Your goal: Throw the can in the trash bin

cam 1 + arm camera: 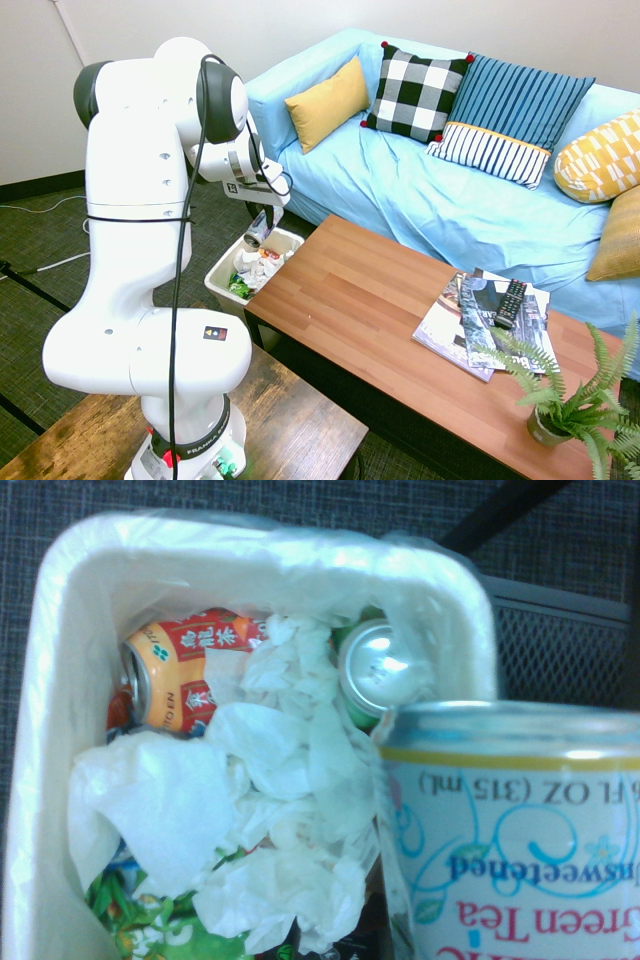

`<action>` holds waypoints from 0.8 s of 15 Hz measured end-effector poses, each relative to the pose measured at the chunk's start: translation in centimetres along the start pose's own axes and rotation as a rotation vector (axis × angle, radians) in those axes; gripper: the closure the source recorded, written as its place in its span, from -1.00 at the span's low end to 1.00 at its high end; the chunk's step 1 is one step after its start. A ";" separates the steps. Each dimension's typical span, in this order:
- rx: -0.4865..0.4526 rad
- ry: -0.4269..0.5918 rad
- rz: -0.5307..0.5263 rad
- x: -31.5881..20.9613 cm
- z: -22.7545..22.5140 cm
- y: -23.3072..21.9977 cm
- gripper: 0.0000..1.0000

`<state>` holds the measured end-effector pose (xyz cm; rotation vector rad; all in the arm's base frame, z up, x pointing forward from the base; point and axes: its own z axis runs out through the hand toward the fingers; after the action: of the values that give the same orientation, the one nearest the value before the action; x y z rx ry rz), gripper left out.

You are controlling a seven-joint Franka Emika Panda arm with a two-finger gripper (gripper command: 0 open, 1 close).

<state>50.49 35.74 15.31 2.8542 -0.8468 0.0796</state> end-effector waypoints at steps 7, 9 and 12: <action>-0.034 -0.001 -0.020 -0.3 1.6 -2.7 -1.00; -0.036 -0.002 -0.016 0.0 2.0 -2.8 -1.00; -0.033 -0.001 -0.014 0.2 2.1 -3.1 -1.00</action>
<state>52.37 37.83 12.85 2.8294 -0.8203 0.0622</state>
